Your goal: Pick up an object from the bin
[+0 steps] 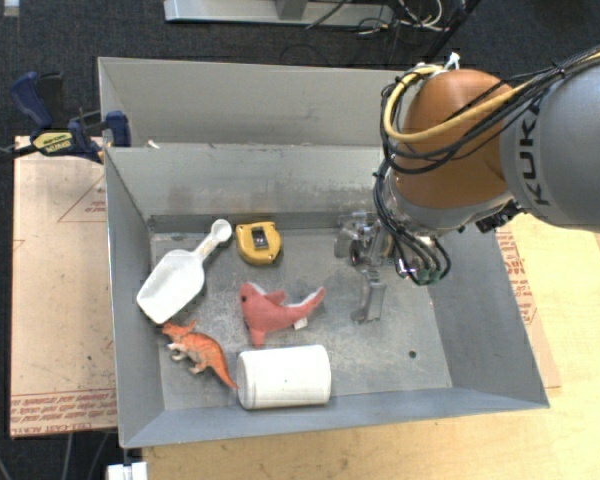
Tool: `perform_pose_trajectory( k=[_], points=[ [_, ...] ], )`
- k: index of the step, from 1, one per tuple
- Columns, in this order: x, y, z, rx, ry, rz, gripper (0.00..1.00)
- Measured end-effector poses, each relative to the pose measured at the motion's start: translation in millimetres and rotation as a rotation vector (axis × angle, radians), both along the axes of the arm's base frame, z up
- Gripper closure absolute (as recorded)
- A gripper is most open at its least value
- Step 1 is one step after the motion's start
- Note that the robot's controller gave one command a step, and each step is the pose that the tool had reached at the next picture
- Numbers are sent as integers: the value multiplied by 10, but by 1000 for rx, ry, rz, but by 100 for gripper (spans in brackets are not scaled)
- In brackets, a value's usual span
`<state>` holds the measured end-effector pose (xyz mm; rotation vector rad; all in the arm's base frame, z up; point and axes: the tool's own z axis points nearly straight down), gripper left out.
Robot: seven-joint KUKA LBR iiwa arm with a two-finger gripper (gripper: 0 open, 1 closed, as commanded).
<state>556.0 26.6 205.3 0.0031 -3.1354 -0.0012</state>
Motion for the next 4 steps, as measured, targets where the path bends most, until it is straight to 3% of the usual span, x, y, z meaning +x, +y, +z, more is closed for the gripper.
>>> perform_pose_trajectory(
  k=[1, 2, 3, 4],
  points=[
    [11, -1, 46, 0, -7, -1, 0],
    [-22, 204, -384, 0, -14, 18, 0],
    [133, 327, -779, 2, -7, 127, 0],
    [216, 521, -988, 0, -10, 316, 0]
  ],
)
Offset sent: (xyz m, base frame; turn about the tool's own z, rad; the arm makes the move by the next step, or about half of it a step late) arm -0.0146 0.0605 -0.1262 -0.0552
